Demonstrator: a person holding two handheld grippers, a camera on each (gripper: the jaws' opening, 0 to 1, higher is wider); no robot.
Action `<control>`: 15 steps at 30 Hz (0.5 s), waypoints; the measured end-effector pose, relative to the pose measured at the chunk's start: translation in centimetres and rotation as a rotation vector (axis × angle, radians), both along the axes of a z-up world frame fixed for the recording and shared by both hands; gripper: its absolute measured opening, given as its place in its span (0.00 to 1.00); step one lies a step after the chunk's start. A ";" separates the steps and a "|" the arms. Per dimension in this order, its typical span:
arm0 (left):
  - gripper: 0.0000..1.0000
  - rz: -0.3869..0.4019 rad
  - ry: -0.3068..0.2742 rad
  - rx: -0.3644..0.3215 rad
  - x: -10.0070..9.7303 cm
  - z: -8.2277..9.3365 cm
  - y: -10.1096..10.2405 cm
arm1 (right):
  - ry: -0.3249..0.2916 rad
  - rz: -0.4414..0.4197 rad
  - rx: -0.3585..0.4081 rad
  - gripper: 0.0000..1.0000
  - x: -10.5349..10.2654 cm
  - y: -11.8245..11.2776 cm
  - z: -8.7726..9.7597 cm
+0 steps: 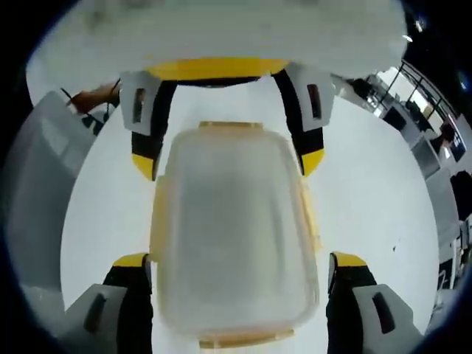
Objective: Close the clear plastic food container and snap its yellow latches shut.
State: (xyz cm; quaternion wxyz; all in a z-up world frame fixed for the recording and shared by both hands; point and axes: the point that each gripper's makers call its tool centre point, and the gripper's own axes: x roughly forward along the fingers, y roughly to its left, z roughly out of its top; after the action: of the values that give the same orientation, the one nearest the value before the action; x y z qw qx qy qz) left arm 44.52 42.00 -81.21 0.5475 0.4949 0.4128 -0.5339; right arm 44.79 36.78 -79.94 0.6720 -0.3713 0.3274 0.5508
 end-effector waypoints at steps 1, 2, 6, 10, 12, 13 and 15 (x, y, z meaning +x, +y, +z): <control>0.99 0.012 -0.007 -0.008 0.1 0.1 0.2 | 0.000 0.000 0.003 1.00 0.0 0.0 0.1; 0.99 0.024 -0.014 -0.016 0.2 0.2 0.2 | 0.000 0.000 0.004 1.00 -0.1 0.0 0.1; 0.99 0.050 -0.012 -0.042 -0.1 0.8 0.6 | -0.005 -0.003 0.005 1.00 -0.5 -0.1 0.1; 0.99 0.083 -0.017 -0.065 -0.3 1.4 1.0 | -0.024 -0.019 0.015 1.00 -0.5 -0.4 0.6; 0.99 0.082 -0.032 -0.075 -0.3 1.7 1.2 | -0.054 -0.019 0.027 0.97 -0.2 -0.3 1.3; 0.99 0.079 -0.040 -0.076 -0.2 1.8 1.2 | -0.063 -0.027 0.038 0.97 -0.1 -0.2 1.6; 0.99 0.080 -0.052 -0.074 -0.2 1.9 1.4 | -0.069 -0.033 0.037 0.97 -0.1 -0.3 1.8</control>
State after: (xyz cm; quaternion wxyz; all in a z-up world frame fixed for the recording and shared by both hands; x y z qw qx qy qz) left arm 44.36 43.36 -79.27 0.5967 0.4710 0.3979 -0.5136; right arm 44.69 36.49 -78.10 0.6986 -0.3722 0.2999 0.5325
